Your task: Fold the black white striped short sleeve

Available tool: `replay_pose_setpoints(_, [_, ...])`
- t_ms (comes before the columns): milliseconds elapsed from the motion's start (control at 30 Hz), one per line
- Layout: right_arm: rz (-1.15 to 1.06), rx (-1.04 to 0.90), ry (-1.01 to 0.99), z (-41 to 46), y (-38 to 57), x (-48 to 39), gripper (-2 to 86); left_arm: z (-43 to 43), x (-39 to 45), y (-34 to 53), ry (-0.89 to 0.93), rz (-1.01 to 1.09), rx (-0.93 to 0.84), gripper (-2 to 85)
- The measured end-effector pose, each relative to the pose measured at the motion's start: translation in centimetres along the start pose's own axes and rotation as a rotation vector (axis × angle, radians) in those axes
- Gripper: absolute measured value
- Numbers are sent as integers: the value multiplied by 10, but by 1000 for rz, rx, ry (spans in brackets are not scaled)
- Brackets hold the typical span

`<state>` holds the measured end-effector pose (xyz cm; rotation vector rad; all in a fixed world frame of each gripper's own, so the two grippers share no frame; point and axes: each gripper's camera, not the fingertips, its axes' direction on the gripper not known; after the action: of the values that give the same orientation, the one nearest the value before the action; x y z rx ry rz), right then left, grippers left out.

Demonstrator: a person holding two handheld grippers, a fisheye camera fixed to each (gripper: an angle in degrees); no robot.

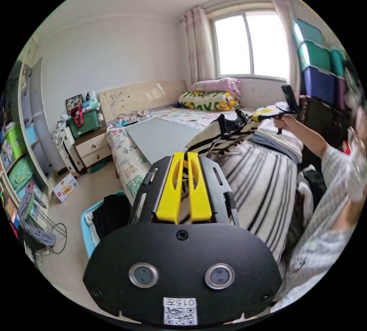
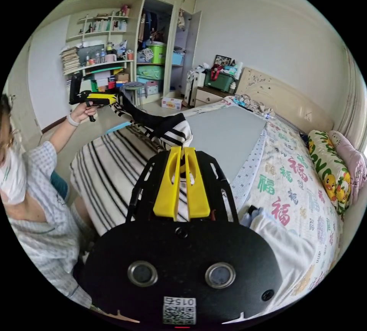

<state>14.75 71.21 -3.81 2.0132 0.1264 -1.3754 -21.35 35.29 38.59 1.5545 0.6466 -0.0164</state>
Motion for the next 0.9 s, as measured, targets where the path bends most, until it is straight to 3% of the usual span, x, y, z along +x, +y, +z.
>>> replay_pose_setpoints(167, [-11, -55, -159, -15, 126, -66, -6, -76, 88, 123, 158, 34, 14, 8])
replay_pose_setpoints(233, [-2, -78, -129, -9, 164, -85, -7, -75, 112, 156, 95, 38, -86, 8])
replay_pose_setpoints(300, [-4, -51, -91, -12, 179, -90, -7, -88, 118, 169, 40, 22, -57, 8])
replay_pose_setpoints(667, [5, -121, -114, -12, 230, -88, 44, -130, 99, 223, 34, -55, -108, 20])
replay_pose_setpoints(900, [234, 66, -85, -31, 234, -34, 72, -173, 33, 244, 100, -252, 85, 44])
